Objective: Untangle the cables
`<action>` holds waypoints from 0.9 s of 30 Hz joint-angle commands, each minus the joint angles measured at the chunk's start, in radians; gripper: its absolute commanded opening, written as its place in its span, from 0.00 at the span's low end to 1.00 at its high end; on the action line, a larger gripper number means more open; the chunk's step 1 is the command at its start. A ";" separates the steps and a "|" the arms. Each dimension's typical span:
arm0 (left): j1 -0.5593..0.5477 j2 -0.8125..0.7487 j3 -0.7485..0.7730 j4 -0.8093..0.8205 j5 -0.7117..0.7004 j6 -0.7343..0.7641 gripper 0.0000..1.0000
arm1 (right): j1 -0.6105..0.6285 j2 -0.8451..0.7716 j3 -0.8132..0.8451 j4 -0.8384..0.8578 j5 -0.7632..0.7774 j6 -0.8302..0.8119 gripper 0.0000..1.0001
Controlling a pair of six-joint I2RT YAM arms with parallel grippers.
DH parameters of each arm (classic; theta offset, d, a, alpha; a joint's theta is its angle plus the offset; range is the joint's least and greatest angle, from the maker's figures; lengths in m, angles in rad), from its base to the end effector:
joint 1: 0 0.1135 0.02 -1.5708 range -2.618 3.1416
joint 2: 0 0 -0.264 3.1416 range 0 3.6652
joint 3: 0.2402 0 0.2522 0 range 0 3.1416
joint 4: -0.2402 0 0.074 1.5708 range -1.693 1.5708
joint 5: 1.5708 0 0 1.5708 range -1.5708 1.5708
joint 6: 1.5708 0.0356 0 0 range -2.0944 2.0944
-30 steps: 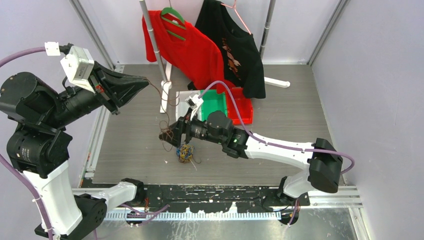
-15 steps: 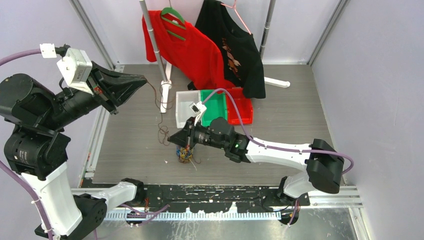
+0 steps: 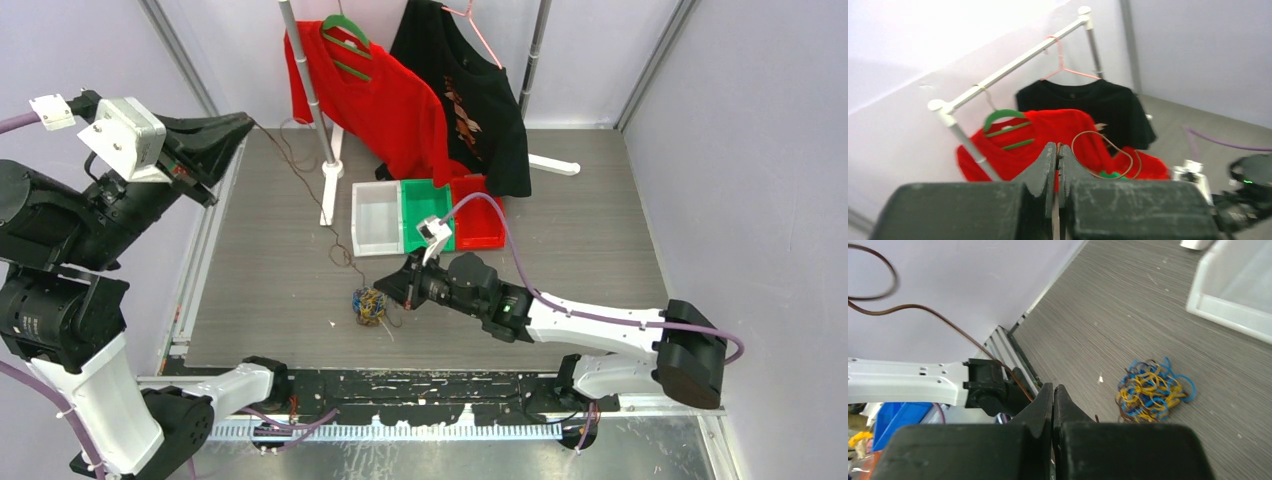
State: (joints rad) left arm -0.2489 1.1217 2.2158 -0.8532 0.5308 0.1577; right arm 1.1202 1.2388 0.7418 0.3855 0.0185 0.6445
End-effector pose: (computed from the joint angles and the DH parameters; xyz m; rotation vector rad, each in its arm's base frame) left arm 0.0597 -0.0338 0.6215 0.7042 1.1828 -0.4288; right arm 0.1255 0.2579 0.2868 -0.4234 1.8120 1.2741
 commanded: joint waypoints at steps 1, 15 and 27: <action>-0.003 -0.008 0.010 0.136 -0.202 0.131 0.00 | 0.002 -0.088 -0.051 -0.044 0.095 -0.014 0.01; -0.003 -0.022 -0.077 0.318 -0.479 0.237 0.00 | 0.002 -0.220 -0.088 -0.267 0.204 -0.031 0.01; -0.004 -0.032 -0.129 0.310 -0.435 0.168 0.00 | 0.001 -0.239 -0.074 -0.389 0.289 -0.050 0.01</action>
State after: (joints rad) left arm -0.2497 1.0924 2.0861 -0.6559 0.1463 0.3218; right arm 1.1202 1.0294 0.6483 0.0864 0.2363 0.6235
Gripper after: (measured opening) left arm 0.012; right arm 0.041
